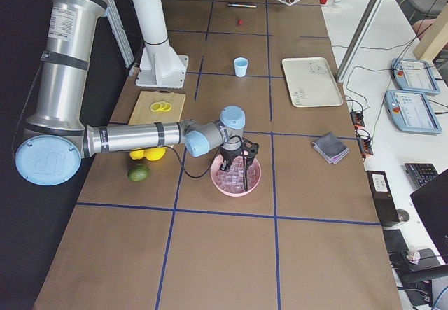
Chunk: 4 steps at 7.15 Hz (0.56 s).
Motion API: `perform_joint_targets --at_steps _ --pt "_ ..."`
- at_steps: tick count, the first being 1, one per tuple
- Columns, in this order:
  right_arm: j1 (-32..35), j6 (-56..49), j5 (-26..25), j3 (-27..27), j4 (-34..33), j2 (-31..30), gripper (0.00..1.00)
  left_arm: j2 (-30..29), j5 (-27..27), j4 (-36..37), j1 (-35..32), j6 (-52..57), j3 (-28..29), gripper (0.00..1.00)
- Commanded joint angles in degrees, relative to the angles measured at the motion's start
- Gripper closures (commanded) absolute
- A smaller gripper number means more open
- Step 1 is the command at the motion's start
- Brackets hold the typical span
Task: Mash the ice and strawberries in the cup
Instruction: 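Lower the right gripper into the pink bowl and grasp an ice cube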
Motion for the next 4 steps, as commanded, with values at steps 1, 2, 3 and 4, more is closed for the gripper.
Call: perform_joint_targets --at_steps 1,2,3,4 --pt "0.94 -0.14 0.77 6.69 -1.0 -0.54 1.0 -0.04 0.0 0.0 0.0 -0.02 0.0 0.0" --pt "1.64 -0.06 1.03 14.05 -3.09 -1.68 1.0 -0.04 0.0 0.0 0.0 0.06 0.0 0.0" --pt "1.3 1.77 1.65 17.6 -4.68 -0.03 1.0 0.05 0.0 0.0 0.0 0.07 -0.09 0.0" --pt "1.04 7.53 5.13 17.72 -4.52 3.9 1.0 0.05 0.0 0.0 0.0 0.07 -0.09 0.0"
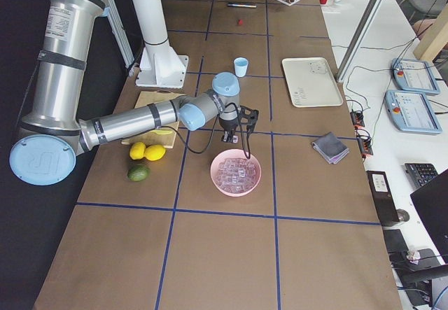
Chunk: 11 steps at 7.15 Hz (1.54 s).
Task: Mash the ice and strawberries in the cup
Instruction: 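Lower the right gripper into the pink bowl and grasp an ice cube, then carry the ice cube with the right gripper over the blue cup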
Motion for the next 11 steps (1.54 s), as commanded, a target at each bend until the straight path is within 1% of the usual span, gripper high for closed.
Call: perform_joint_targets --at_steps 1,2,3,4,5,6,7,8,9,10,11 --pt "-2.78 12.4 4.28 2.51 -0.71 8.84 1.0 0.12 0.09 0.09 0.0 0.01 0.06 0.0" --pt "-7.59 21.78 3.43 2.25 -0.88 14.98 1.0 0.12 0.09 0.09 0.0 0.1 0.06 0.0" --pt "-11.2 27.62 2.9 1.55 -0.97 19.83 1.0 0.12 0.09 0.09 0.0 0.45 0.15 0.0" --pt "-15.5 34.03 1.5 -0.55 -4.8 27.27 1.0 0.64 0.09 0.0 0.0 0.54 0.06 0.0" --pt "-19.64 36.35 -1.91 -4.31 -11.54 36.92 1.0 0.47 0.09 0.0 0.0 0.45 0.06 0.0" --pt "-24.29 39.51 -6.64 -7.31 -14.91 43.45 1.0 0.39 0.0 -0.09 0.0 0.19 -0.03 0.0" --pt "-26.95 42.15 -8.34 -8.55 -15.03 45.35 1.0 0.3 0.0 -0.78 0.0 0.01 -0.38 0.0" --pt "-29.5 42.87 -9.58 -13.0 -15.38 48.85 0.99 0.38 0.09 -0.88 0.0 0.01 -0.38 0.0" --pt "-33.79 44.8 -15.51 -20.1 -15.12 53.58 0.99 0.47 0.09 -0.88 0.0 0.01 -0.29 0.0" --pt "-34.79 44.99 -17.13 -23.21 -15.29 57.02 0.99 0.65 0.09 -0.79 0.0 0.01 -0.38 0.0" --pt "-34.8 44.99 -17.5 -23.77 -15.21 57.4 0.99 0.65 0.09 -0.88 -0.17 0.1 -0.47 0.0"
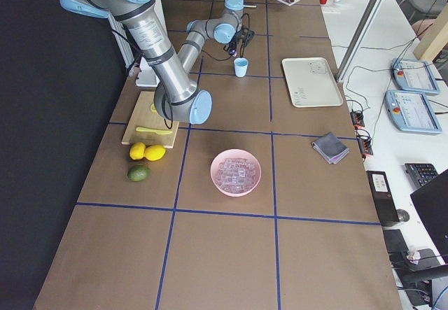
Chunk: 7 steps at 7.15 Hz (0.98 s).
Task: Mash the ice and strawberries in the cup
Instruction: 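Carry the ice cube with the right gripper over the blue cup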
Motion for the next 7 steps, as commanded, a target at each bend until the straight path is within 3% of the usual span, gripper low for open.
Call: perform_joint_targets --at_steps 1,6,7 --pt "-0.99 0.19 -2.66 -3.38 0.26 2.28 0.99 0.16 0.09 0.04 -0.13 -0.02 -0.78 0.0" --pt "-0.99 0.28 -4.08 -5.84 0.18 2.28 0.96 0.16 0.09 0.04 -0.13 -0.02 -1.49 0.0" --pt "-0.99 0.28 -4.08 -5.94 0.18 2.29 0.89 0.16 0.0 -0.05 -0.13 -0.02 -1.49 0.0"
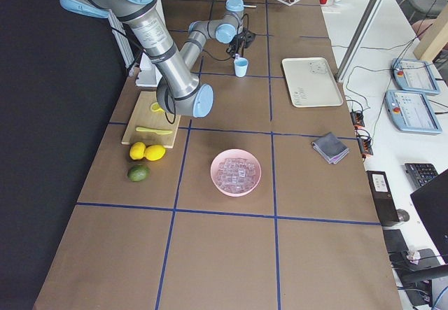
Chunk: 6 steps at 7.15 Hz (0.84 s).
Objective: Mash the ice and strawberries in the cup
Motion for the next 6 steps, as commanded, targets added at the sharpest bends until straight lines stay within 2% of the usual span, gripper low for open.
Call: perform_joint_targets --at_steps 1,2,3,5,6 --pt "0.0 -0.09 -0.03 -0.43 -0.17 0.14 0.79 -0.01 -0.06 -0.04 0.0 0.0 -0.11 0.0" --pt "0.0 -0.09 -0.03 -0.52 -0.35 0.05 0.63 0.08 0.03 -0.04 -0.09 0.0 -0.46 0.0" --pt "0.0 -0.17 -0.03 -0.52 -0.35 0.05 0.51 1.3 0.03 -0.04 0.0 0.0 -1.42 0.0" --pt "0.17 -0.35 0.32 -0.08 -0.61 -0.13 0.5 2.36 0.03 -0.04 0.0 0.0 -2.48 0.0" --pt "2.7 -0.52 2.15 3.31 -1.75 -1.69 0.51 2.36 0.03 -0.04 0.0 0.0 -2.48 0.0"
